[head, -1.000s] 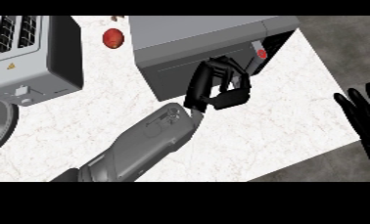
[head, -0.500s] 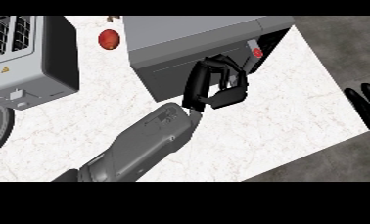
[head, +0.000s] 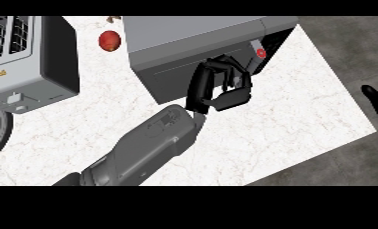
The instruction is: Pick up the milk, place it into the microwave and close the microwave
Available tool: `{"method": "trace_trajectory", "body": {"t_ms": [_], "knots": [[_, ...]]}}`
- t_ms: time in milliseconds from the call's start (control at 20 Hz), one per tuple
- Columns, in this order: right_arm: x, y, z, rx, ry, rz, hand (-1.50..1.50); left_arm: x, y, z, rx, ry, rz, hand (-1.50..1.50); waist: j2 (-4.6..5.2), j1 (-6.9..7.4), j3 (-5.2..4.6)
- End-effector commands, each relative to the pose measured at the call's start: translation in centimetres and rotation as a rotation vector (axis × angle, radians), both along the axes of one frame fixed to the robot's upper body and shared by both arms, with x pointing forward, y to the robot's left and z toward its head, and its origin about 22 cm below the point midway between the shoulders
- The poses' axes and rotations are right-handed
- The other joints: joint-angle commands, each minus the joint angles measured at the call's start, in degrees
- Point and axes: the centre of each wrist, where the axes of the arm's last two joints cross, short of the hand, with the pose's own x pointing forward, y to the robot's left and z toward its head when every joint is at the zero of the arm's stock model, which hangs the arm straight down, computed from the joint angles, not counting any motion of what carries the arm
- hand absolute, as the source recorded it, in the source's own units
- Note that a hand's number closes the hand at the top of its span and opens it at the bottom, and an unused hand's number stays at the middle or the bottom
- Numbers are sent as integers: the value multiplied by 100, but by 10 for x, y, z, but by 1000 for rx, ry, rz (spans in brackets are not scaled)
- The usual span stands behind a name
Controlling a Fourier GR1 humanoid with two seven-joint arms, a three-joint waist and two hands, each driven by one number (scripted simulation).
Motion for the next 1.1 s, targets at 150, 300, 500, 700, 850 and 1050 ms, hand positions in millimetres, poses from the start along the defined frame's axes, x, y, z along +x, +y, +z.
{"method": "trace_trajectory", "body": {"t_ms": [150, 300, 500, 700, 850, 1050], "knots": [[2, -4, 8, -2, 1, 2, -150, 22, 5, 7, 0, -12, 58, 150, 91, -92, -1], [1, -7, 13, -4, -5, -4, -150, 23, 6, 7, -7, -12, 70, 150, 72, -144, 4], [2, -8, 15, -7, 8, 3, -150, 23, 5, 8, -20, -18, 63, 150, 76, -148, 1], [3, -11, 21, -10, -3, 9, -150, 24, 6, 6, -14, -34, 70, 150, 92, -132, 6], [4, -12, 24, -4, -3, 4, -150, 23, 8, 0, -11, -41, 74, 150, 109, -115, 4], [5, -13, 28, 4, -6, 14, -150, 24, 5, 5, -29, -48, 64, 150, 113, -141, 5]]}}
